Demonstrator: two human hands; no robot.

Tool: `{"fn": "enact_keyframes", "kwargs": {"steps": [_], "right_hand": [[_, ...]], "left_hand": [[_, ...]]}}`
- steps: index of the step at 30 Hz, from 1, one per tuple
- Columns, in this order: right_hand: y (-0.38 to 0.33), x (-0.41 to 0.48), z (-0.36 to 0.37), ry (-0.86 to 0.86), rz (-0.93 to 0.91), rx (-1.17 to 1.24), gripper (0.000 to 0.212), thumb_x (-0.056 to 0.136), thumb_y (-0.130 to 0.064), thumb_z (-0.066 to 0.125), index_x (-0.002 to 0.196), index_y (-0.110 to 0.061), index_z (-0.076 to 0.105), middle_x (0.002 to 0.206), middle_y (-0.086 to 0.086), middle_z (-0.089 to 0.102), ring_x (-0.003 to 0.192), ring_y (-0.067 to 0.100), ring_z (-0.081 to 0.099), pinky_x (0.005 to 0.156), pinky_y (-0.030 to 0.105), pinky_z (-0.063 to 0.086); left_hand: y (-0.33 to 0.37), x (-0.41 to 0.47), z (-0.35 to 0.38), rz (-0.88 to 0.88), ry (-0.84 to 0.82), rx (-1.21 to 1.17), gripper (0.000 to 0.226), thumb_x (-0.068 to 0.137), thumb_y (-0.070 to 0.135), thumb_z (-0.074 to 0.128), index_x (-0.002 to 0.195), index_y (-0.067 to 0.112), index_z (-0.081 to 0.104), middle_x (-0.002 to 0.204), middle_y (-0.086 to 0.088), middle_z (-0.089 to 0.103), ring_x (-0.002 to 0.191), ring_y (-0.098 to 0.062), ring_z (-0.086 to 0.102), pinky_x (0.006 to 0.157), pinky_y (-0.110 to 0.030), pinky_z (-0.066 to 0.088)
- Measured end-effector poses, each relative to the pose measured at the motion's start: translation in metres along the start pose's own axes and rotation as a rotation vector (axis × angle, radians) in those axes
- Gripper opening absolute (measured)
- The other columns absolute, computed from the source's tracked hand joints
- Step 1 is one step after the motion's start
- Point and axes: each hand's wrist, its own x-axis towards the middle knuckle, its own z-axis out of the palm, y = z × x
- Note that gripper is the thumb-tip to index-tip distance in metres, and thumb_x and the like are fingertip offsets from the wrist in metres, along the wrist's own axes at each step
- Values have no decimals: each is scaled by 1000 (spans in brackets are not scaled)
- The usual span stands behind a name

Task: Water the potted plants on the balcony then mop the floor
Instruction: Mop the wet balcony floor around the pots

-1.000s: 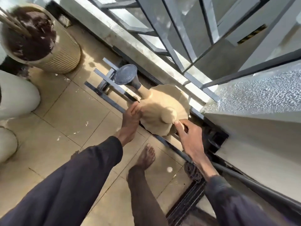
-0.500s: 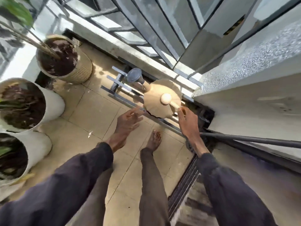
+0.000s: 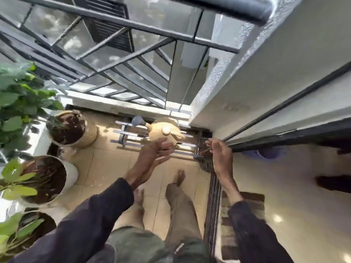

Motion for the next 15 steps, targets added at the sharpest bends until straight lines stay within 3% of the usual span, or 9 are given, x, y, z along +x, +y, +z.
{"fn": "enact_keyframes", "kwargs": {"steps": [3, 6, 11, 15], "right_hand": [[-21, -15, -39, 98, 36, 108, 27, 116, -18, 47, 117, -11, 73, 110, 9, 76, 100, 39, 75, 69, 19, 60], [-44, -15, -73, 176, -1, 218, 30, 116, -15, 45, 119, -1, 71, 115, 18, 77, 110, 39, 74, 93, 47, 60], [-82, 10, -141, 233, -48, 325, 30, 117, -14, 41, 114, -7, 70, 116, 22, 76, 117, 40, 73, 102, 48, 56], [-80, 34, -185, 200, -79, 396, 35, 117, -19, 42, 122, 3, 69, 118, 26, 76, 113, 37, 73, 101, 46, 57]], "left_hand": [[14, -17, 37, 0, -55, 58, 36, 107, 30, 51, 137, 10, 59, 124, -11, 74, 116, -31, 70, 94, -40, 59], [25, -16, 81, -2, -79, 122, 31, 107, 24, 50, 131, 10, 64, 120, -10, 76, 113, -33, 71, 100, -45, 57], [38, 1, 181, 59, -95, 243, 25, 104, 10, 52, 123, 10, 68, 117, -14, 76, 104, -27, 72, 87, -36, 57], [30, 23, 264, 121, -84, 280, 28, 100, 4, 54, 125, 8, 67, 120, -16, 75, 103, -28, 68, 90, -41, 53]]}}
